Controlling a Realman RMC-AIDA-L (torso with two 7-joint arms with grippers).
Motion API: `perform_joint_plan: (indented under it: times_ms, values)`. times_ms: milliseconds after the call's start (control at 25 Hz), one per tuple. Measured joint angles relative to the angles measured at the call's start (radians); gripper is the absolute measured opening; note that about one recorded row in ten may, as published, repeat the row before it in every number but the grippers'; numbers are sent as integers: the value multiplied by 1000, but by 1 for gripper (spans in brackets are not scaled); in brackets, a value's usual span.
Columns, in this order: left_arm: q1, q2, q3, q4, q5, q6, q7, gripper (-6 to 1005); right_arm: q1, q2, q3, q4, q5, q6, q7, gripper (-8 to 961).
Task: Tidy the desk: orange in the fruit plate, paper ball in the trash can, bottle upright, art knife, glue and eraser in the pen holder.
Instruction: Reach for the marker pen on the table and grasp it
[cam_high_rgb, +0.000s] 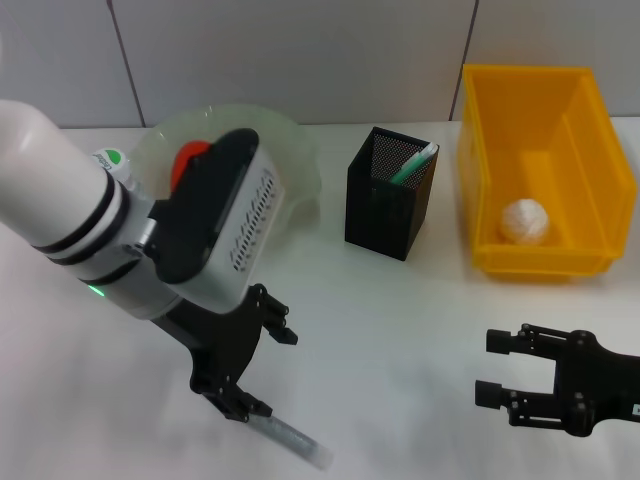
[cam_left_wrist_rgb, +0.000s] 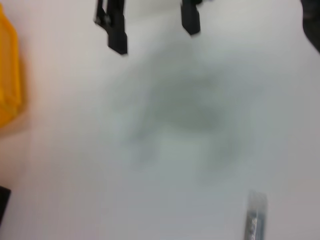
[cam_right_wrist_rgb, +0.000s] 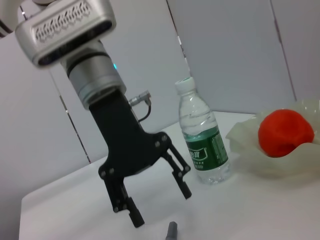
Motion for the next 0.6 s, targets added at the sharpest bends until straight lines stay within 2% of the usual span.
perform_joint_plan:
  times_ms: [200,240,600]
  values:
    - [-14,3,59,-10,32,-12,-25,758,-3,8,30,0,-2,1,4,770]
    - [-31,5,95,-27,47,-16,-43,756,-3,10,33,0,-2,2,5,770]
    - [-86,4,203,-113,65,-52,-71,738,-5,13,38,0,-3,4,18,770]
